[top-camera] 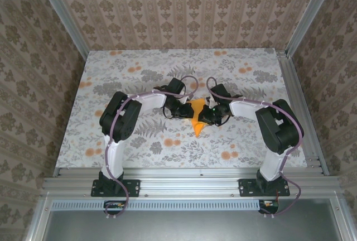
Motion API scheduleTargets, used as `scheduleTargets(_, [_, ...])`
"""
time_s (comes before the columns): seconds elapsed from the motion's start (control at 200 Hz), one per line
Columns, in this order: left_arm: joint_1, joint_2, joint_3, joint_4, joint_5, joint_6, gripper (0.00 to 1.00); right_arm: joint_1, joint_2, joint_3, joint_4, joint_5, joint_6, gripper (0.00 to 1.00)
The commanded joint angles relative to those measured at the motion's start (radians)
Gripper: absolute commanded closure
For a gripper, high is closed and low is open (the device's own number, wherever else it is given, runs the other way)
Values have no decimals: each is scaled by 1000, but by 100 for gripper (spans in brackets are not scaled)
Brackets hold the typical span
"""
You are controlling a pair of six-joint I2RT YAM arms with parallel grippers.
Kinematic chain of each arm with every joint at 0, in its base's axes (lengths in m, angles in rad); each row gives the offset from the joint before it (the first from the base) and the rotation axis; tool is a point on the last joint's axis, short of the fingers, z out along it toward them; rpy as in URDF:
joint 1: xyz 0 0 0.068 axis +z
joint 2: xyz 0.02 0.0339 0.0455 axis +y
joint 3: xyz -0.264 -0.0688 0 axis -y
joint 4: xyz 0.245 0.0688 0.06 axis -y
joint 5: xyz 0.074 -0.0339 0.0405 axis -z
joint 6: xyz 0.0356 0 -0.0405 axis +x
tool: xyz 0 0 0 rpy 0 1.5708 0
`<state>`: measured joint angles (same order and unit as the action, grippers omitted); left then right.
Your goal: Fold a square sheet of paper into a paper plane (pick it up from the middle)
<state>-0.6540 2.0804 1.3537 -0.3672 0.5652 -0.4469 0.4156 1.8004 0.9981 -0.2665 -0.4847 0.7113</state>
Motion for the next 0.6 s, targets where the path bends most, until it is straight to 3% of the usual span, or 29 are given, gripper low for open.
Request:
scheduleTargets(0.0, [-6,23,-9,-13,12,27,86,6,13,21,-25,35,17,86])
scheduleTargets(0.595, [-7,29,-9,-5,20,25,86,19,45,33,-25,47,11,84])
